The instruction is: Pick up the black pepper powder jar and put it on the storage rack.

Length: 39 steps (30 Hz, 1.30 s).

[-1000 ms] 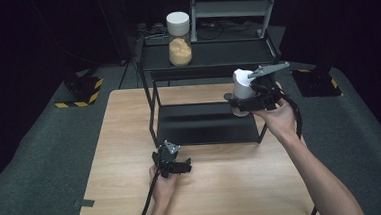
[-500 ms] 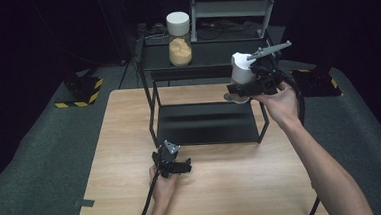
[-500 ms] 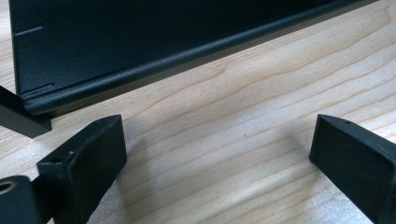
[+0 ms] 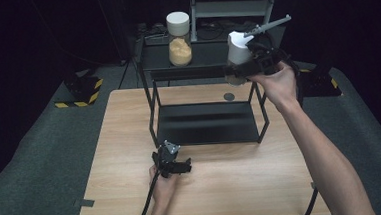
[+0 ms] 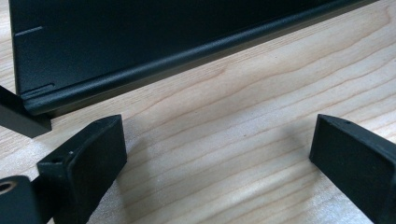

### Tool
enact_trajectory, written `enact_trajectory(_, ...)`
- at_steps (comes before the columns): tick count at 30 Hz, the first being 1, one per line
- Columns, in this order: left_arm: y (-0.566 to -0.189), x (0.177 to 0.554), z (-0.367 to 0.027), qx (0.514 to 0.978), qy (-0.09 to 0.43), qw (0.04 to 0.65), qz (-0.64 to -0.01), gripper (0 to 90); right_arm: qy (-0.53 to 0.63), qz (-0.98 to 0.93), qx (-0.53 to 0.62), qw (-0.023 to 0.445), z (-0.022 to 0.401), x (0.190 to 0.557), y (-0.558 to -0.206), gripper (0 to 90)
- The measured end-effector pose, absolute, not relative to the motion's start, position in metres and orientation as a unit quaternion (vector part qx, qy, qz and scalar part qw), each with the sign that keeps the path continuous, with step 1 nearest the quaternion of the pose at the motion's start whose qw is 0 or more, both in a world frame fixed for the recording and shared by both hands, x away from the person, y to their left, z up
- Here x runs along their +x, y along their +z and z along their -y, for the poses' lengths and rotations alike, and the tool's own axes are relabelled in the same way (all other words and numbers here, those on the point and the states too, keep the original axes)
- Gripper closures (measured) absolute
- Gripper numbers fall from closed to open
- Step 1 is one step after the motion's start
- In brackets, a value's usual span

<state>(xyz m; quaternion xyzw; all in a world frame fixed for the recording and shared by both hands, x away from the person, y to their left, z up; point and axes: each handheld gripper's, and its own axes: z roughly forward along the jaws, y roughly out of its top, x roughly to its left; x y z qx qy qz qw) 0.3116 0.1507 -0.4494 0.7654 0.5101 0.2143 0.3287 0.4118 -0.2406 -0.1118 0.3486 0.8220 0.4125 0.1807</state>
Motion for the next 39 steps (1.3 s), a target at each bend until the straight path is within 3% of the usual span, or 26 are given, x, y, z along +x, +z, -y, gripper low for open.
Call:
enact_trajectory(15,-0.45,0.311,-0.151,0.764,0.213,0.331,-0.511,3.7,0.381,-0.805,0.4,0.218,0.208,0.438,-0.085,30.4)
enact_trajectory(39,-0.45,0.312,-0.151,0.765,0.213,0.331,-0.51,3.7,0.343,-0.781,0.464,0.236,0.171,0.476,-0.096,30.4)
